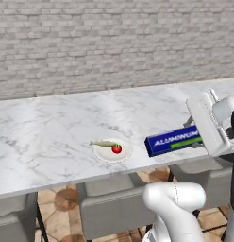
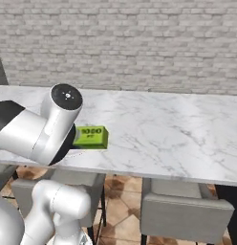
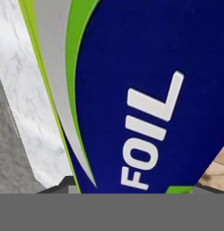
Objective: Retrieve the tupperware and aluminum foil from the cabinet and place them on the dining counter near the plate with tomato and fish to prepare for storing leftovers.
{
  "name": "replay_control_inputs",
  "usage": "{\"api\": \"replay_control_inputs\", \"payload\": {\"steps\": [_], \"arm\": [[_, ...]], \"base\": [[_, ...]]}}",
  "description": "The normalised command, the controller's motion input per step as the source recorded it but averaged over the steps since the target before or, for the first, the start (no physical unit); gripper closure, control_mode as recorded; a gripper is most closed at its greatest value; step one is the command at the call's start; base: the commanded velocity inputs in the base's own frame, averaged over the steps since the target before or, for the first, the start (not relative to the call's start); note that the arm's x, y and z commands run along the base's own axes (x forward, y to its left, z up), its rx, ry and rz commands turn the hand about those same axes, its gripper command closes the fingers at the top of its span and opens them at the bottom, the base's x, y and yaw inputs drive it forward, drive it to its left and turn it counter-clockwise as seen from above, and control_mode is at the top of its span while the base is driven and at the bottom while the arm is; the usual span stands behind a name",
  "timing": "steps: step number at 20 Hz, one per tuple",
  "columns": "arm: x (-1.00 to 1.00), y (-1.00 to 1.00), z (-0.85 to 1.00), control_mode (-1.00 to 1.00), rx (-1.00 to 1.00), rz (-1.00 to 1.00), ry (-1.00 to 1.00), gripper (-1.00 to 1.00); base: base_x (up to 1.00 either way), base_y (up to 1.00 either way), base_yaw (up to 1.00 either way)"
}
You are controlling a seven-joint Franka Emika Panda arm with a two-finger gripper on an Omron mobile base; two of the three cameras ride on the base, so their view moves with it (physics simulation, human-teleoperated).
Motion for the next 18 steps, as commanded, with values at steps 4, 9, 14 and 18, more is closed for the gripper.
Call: {"api": "replay_control_inputs", "payload": {"steps": [4, 9, 14, 18], "arm": [[0.0, 0.0, 0.0, 1.0, 0.0, 0.0, 0.0, 1.0], [0.59, 0.0, -0.18, -1.0, 0.0, 0.0, 0.0, 1.0], [1.0, 0.0, -0.39, -1.0, 0.08, 0.08, 0.04, 1.0], [0.78, -0.03, -0.23, -1.0, 0.01, -0.02, 0.03, 1.0]], "base": [[1.0, 0.0, 0.53], [0.4, 0.0, 0.08], [0.0, 0.0, 0.0], [0.0, 0.0, 0.0]]}}
